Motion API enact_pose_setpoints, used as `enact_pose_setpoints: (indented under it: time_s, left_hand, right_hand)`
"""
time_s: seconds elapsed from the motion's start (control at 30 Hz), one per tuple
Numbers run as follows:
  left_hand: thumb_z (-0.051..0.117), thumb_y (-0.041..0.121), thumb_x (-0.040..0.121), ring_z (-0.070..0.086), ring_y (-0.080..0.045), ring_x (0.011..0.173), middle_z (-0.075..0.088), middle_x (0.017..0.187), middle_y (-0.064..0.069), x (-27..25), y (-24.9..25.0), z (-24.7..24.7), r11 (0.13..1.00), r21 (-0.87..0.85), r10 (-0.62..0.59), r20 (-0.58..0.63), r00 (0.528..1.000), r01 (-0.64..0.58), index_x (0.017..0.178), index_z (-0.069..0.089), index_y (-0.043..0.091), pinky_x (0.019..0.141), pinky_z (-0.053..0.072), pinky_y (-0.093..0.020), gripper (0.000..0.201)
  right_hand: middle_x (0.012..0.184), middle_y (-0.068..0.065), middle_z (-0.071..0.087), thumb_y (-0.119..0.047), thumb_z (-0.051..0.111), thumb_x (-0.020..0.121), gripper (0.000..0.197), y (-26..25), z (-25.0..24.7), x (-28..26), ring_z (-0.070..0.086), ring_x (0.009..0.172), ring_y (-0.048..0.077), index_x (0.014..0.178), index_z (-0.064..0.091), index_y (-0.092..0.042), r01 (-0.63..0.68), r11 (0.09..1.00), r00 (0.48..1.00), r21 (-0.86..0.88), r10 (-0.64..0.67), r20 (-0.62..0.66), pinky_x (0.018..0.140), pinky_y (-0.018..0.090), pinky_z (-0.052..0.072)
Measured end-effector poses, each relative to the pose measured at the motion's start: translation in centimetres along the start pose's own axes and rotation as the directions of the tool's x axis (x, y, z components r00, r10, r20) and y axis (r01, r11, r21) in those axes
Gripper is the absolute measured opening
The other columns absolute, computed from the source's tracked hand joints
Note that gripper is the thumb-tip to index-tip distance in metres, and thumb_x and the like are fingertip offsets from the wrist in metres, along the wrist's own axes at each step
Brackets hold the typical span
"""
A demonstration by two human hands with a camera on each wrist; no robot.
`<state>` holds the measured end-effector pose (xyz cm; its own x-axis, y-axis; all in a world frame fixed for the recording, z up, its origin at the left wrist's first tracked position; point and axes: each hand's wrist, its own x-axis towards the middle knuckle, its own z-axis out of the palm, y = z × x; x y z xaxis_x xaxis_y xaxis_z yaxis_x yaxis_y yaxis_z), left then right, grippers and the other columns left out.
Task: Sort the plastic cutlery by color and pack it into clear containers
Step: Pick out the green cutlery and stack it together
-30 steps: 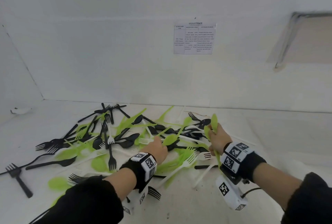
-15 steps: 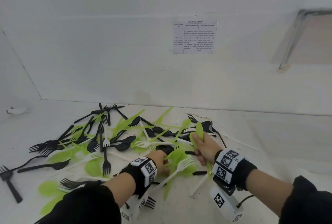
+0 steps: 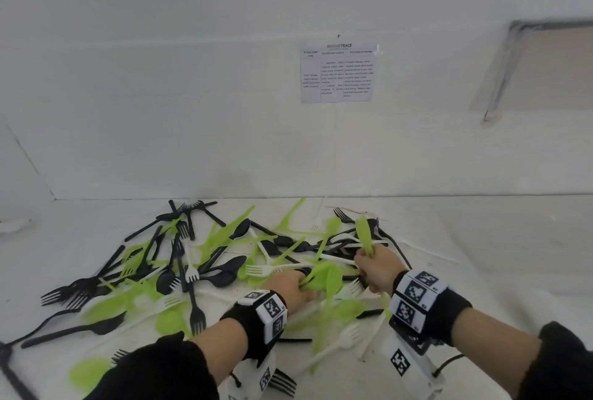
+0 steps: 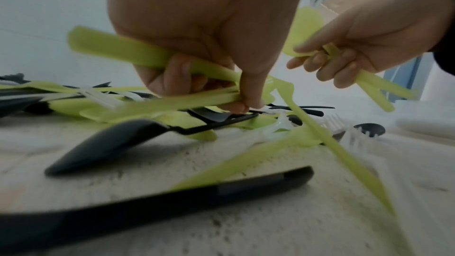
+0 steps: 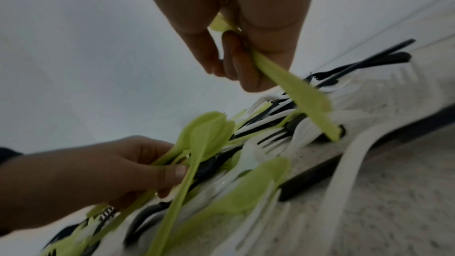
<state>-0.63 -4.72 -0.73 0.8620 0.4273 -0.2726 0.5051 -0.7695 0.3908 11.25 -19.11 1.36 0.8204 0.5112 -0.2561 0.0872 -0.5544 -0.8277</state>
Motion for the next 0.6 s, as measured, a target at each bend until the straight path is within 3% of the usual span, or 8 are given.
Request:
enact_pose_setpoints:
  time_s: [0.07, 0.17, 0.3, 0.33, 0.4, 0.47, 0.53, 0.6]
  left_hand:
    - [0.057, 0.05, 0.087, 0.058, -0.022, 0.105, 0.061, 0.103, -0.008, -0.1, -0.3, -0.5, 1.0, -0.006, 0.001, -0.009, 1.0, -0.001, 0.105, 0.062, 0.01, 0.072, 0.036, -0.022, 0.044]
    - [0.059, 0.05, 0.085, 0.059, -0.025, 0.105, 0.063, 0.103, -0.012, -0.2, -0.5, -1.2, 1.0, -0.026, 0.01, 0.02, 1.0, -0.009, 0.105, 0.062, 0.005, 0.072, 0.038, -0.025, 0.05]
    - [0.047, 0.045, 0.094, 0.058, -0.028, 0.105, 0.064, 0.11, -0.016, -0.4, -0.7, -1.6, 0.998, -0.061, 0.029, -0.009, 1.0, -0.03, 0.102, 0.061, 0.009, 0.074, 0.039, -0.027, 0.04]
    - [0.045, 0.043, 0.095, 0.058, -0.03, 0.105, 0.063, 0.111, -0.018, -0.5, -0.8, -1.7, 0.998, -0.065, 0.024, -0.019, 1.0, -0.025, 0.092, 0.057, 0.009, 0.077, 0.041, -0.03, 0.036]
    - [0.043, 0.039, 0.097, 0.058, -0.033, 0.104, 0.062, 0.106, -0.021, -0.6, -1.0, -1.6, 0.994, -0.106, -0.004, -0.031, 0.999, 0.001, 0.078, 0.041, 0.01, 0.081, 0.043, -0.034, 0.035]
    - [0.045, 0.033, 0.097, 0.062, -0.032, 0.081, 0.058, 0.082, -0.013, -0.3, -1.6, -1.4, 0.954, -0.298, -0.033, -0.034, 0.999, 0.021, 0.078, 0.043, 0.011, 0.07, 0.048, -0.034, 0.03]
    - [0.045, 0.029, 0.097, 0.05, -0.021, 0.056, 0.05, 0.066, -0.001, -0.2, -2.0, -1.2, 0.892, -0.45, -0.071, -0.052, 0.996, 0.04, 0.09, 0.051, 0.009, 0.052, 0.039, -0.029, 0.023]
    - [0.044, 0.029, 0.097, 0.047, -0.023, 0.061, 0.049, 0.064, 0.001, 0.0, -2.4, -1.2, 0.884, -0.465, -0.095, -0.092, 0.991, 0.041, 0.088, 0.052, 0.01, 0.054, 0.034, -0.029, 0.023]
  right_hand:
    - [0.058, 0.003, 0.044, -0.017, 0.045, 0.094, 0.03, 0.2, 0.2, -0.3, 0.037, 0.045, 0.016, 0.064, 0.043, -0.014, -0.059, 0.998, 0.998, -0.034, 0.06, 0.023, 0.043, 0.025, 0.032]
    - [0.065, -0.002, 0.046, -0.026, 0.054, 0.089, 0.03, 1.1, 1.2, -1.4, 0.047, 0.061, 0.016, 0.063, 0.039, -0.021, -0.056, 0.937, 0.997, -0.344, 0.074, 0.039, 0.05, 0.021, 0.036]
    - [0.108, 0.006, 0.06, -0.031, 0.06, 0.086, 0.038, 2.0, 2.7, -2.2, 0.055, 0.1, 0.021, 0.063, 0.029, -0.025, -0.026, 0.799, 0.997, -0.601, 0.061, 0.037, 0.077, 0.024, 0.041]
    - [0.107, 0.004, 0.06, -0.029, 0.061, 0.085, 0.039, 2.0, 2.8, -2.3, 0.055, 0.101, 0.022, 0.063, 0.029, -0.025, -0.017, 0.784, 0.998, -0.621, 0.055, 0.041, 0.076, 0.023, 0.04]
    - [0.085, -0.001, 0.054, -0.024, 0.058, 0.085, 0.036, 2.1, 2.8, -2.3, 0.057, 0.103, 0.022, 0.062, 0.031, -0.024, -0.024, 0.767, 0.997, -0.641, 0.064, 0.039, 0.074, 0.022, 0.038]
    - [0.075, -0.004, 0.045, -0.023, 0.053, 0.087, 0.028, 1.9, 2.8, -2.2, 0.057, 0.102, 0.023, 0.064, 0.036, -0.021, -0.013, 0.743, 0.996, -0.67, 0.068, 0.056, 0.073, 0.023, 0.038]
    - [0.091, 0.003, 0.055, -0.025, 0.049, 0.091, 0.009, 1.4, 2.7, -2.5, 0.055, 0.11, 0.024, 0.087, 0.051, -0.017, -0.012, 0.725, 0.996, -0.689, 0.068, 0.054, 0.078, 0.024, 0.04]
    - [0.119, 0.01, 0.057, -0.023, 0.044, 0.095, 0.028, 0.8, 2.3, -2.7, 0.053, 0.116, 0.026, 0.12, 0.047, -0.011, -0.037, 0.758, 0.999, -0.651, 0.047, -0.002, 0.086, 0.026, 0.043]
